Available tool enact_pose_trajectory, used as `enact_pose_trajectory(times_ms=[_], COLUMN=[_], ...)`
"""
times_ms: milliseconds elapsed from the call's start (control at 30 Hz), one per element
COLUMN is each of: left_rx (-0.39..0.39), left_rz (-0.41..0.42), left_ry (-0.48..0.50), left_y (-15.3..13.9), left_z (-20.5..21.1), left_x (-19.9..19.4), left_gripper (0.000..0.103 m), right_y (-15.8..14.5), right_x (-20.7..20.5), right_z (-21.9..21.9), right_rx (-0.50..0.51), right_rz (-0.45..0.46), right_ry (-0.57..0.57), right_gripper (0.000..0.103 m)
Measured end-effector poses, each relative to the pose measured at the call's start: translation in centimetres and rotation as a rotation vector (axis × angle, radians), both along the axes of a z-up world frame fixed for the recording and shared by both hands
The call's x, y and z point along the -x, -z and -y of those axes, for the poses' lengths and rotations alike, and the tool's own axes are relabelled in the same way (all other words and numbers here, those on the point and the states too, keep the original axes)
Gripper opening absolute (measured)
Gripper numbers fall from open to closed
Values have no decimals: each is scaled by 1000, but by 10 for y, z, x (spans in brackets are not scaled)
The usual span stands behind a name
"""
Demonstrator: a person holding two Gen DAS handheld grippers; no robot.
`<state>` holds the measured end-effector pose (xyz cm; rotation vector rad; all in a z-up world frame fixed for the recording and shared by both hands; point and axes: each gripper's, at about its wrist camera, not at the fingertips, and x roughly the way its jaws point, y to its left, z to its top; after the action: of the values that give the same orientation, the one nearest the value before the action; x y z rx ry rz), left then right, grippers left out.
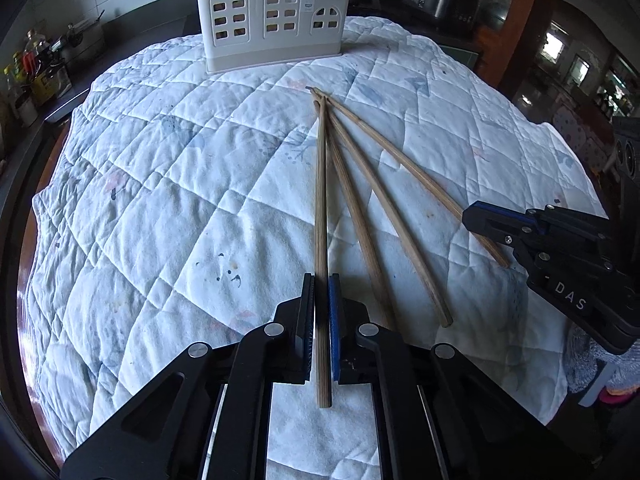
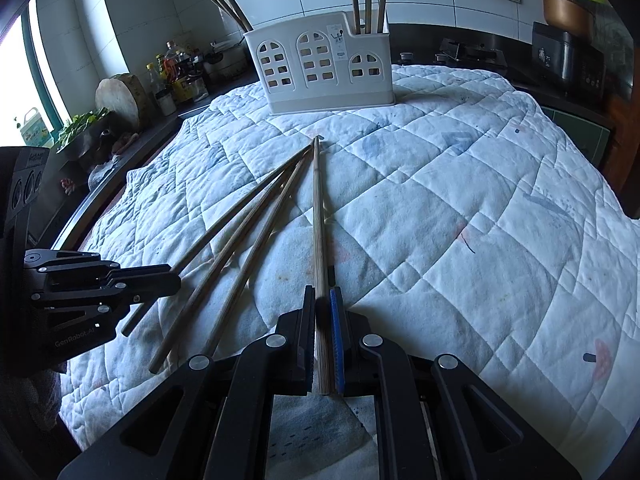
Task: Organize utensils
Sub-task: 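Lift both held wooden chopsticks and carry them toward the white holder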
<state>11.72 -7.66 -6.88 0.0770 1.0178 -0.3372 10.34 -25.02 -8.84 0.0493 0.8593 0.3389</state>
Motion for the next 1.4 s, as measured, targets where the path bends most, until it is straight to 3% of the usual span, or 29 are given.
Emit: enact_pose_trajectory(times_ms=[200, 467, 567, 867, 1033, 1100, 1400], left_rx=[71, 140, 154, 161, 148, 155, 159], left_rz=[58, 150, 176, 243, 249, 246, 241], left_ry=[-30, -56, -67, -76, -66, -69, -74], left_y=[-17, -44, -53, -80, -79, -78, -76], left_z=[-8, -16, -21, -30, -28, -29, -31], left_x=[4, 3, -1, -22, -23, -24, -24], left_gripper=[5, 5, 5, 5, 5, 5, 5], right_y=[-11, -53, -70, -105, -88, -76, -18], right_x=[2, 4, -1, -28, -23, -19, -4], right_z=[-1, 1, -1, -7, -4, -3, -5], right_rx=[-6, -17, -7, 18, 11, 5, 28], right_rz=[32, 148, 190, 233, 186, 153, 3], right_ry=[-1, 5, -3, -26, -27, -27, -44], right_gripper=[7, 7, 1, 0, 3, 12, 16])
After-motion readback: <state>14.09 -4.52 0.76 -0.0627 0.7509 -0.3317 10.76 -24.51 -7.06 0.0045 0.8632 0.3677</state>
